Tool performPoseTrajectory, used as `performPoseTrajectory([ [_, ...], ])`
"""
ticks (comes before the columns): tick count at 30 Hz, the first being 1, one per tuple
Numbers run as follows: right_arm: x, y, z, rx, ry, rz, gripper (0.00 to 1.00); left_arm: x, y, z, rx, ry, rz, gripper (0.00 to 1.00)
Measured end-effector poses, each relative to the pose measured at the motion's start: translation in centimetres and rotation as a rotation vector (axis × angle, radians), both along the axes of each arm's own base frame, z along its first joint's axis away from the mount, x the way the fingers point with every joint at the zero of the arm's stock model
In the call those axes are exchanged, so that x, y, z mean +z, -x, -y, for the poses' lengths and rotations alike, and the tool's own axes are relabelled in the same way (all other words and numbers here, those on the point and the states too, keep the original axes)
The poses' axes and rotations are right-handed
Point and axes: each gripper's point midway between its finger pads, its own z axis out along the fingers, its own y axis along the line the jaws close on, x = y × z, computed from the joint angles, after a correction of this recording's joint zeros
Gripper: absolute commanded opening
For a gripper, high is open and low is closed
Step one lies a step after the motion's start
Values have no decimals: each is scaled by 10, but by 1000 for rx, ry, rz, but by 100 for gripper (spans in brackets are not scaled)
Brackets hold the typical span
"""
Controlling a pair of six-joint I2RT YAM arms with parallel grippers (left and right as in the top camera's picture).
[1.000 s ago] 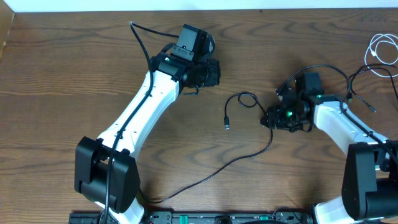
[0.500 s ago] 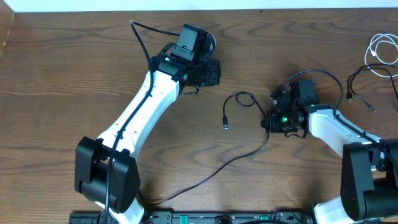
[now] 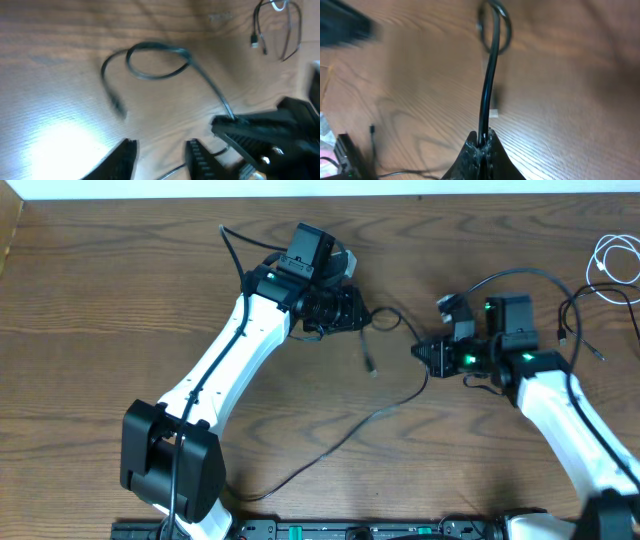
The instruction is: Untangle cables
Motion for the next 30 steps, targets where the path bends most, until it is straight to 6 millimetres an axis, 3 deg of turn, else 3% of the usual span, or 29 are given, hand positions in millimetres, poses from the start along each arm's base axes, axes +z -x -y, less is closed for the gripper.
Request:
performPoseTrajectory([
  [5, 25, 3, -1, 5, -18, 72, 1, -1, 2, 3, 75, 9, -62, 43],
  [9, 26, 3, -1, 0, -24, 68, 1, -3, 0, 1, 153, 5, -103, 42],
  [13, 27, 3, -1, -12, -33, 56, 1, -8, -5, 3, 209, 13, -136, 33],
  [17, 27, 3, -1, -21, -39, 49, 1, -24, -20, 20, 244, 69, -155, 31],
  [22, 27, 3, -1, -27, -43, 42, 1, -45, -23, 37, 284, 107, -220, 31],
  [30, 27, 2, -1, -35, -49, 36, 1, -44, -26, 63, 346, 143, -215, 31],
])
